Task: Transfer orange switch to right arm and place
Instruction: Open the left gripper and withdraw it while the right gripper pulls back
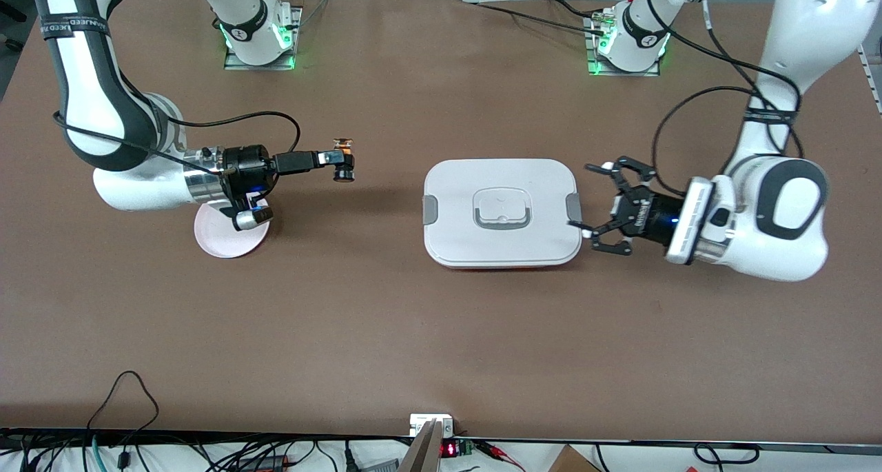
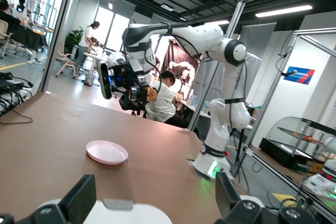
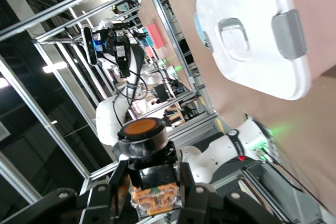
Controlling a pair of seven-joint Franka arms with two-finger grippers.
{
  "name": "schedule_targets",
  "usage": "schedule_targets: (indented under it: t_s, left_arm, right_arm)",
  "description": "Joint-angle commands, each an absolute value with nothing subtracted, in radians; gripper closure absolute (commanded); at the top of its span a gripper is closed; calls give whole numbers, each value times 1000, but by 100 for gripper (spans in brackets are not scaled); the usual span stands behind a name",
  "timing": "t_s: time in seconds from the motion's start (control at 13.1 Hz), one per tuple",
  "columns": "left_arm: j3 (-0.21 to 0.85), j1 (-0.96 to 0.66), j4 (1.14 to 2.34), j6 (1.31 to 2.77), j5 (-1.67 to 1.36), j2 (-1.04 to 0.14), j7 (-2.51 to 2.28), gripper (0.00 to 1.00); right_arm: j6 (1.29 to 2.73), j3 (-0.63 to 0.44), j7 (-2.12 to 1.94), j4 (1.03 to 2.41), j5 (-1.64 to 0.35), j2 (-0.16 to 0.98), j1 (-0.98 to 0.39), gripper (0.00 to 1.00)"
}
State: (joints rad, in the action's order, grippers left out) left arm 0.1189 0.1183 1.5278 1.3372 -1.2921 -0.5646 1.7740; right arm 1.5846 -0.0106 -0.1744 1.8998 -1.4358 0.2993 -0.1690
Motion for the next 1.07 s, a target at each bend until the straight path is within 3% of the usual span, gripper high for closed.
schedule_targets:
  t_s: [0.0,0.15,0.31,0.61,0.99]
  left_arm:
    - [80,169,1529,1290,-1183,-554,1873,0]
    - [58,237,1549,1292,-1117,-534,1914,0]
    - [-29,256,1560,1304,-1022,-482,1914,0]
    - [-187,232,1563,1547,-774,-323,1908,0]
    - [-236,57,1595,1759,-266,-83,1715,0]
  right_arm:
    - [1583,-3,-195,1908,-1335,282,-149,68]
    - [1580,-3,-233,1908,-1252,282,-129,68]
    - [1585,-3,-261,1907,-1168,284,-121,68]
    - [1591,-3,-398,1905,-985,287,-115,68]
    - [1592,-3,-564,1899,-751,290,-97,68]
